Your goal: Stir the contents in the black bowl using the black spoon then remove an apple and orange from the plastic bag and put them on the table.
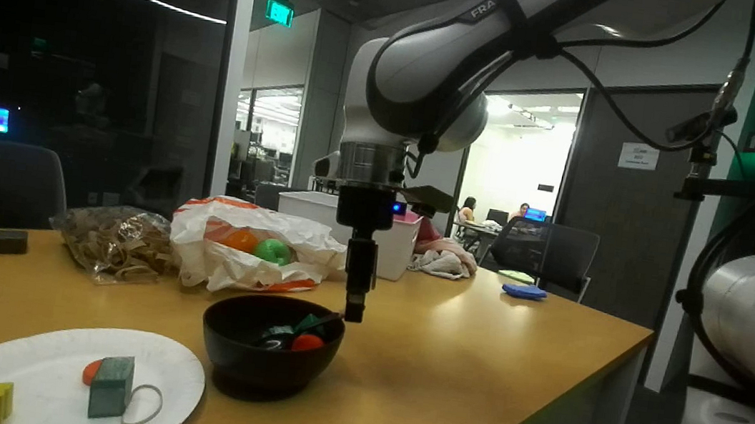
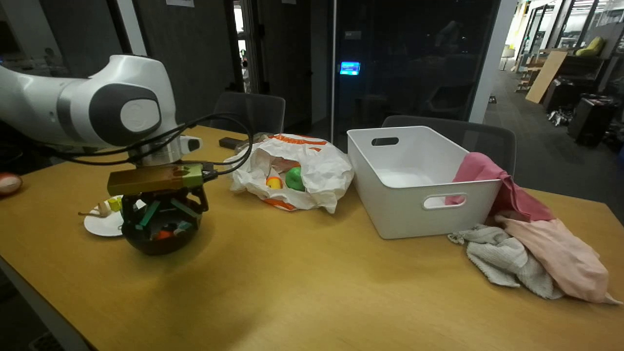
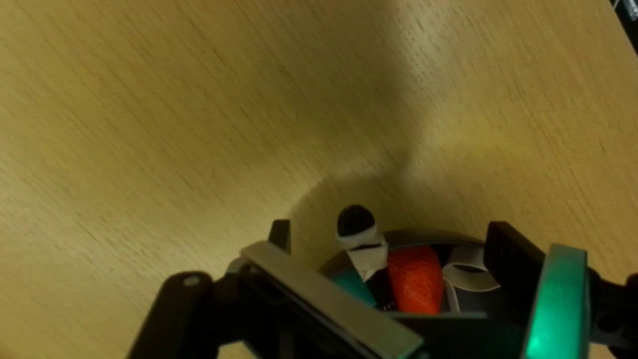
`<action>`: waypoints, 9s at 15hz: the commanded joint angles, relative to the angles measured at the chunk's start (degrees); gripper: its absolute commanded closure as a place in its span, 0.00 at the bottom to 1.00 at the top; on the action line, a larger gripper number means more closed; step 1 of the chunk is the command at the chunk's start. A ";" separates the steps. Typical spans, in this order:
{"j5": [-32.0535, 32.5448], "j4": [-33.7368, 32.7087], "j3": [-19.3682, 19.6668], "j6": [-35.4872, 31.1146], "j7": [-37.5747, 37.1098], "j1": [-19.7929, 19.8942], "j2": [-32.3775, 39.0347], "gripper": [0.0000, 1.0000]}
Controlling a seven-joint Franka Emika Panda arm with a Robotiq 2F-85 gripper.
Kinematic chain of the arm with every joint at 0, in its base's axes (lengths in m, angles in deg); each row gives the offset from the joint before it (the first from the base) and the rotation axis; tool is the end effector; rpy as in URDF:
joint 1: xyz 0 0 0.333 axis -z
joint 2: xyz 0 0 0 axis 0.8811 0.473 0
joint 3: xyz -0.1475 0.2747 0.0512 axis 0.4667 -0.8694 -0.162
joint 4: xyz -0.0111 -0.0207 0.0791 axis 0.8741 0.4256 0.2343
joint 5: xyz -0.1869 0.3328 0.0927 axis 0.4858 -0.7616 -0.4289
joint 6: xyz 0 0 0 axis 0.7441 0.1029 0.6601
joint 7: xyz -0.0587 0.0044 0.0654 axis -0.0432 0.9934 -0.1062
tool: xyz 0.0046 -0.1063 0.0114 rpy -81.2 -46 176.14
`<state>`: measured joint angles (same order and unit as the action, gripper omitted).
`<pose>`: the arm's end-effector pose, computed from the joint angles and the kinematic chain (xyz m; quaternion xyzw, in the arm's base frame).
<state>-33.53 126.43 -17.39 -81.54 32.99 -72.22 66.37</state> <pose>0.4198 0.1063 0.3703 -0.9268 -0.3737 0.0362 0.0089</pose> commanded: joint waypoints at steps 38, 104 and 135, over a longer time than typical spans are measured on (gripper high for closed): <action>56.52 0.12 -12.71 -2.27 -10.92 -4.99 -1.54 0.87; 52.26 1.78 -9.12 8.22 8.27 -6.86 1.04 0.88; 45.45 -1.54 -8.77 11.91 2.18 -6.24 2.62 0.88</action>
<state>18.91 126.97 -26.92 -72.31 28.83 -77.46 68.99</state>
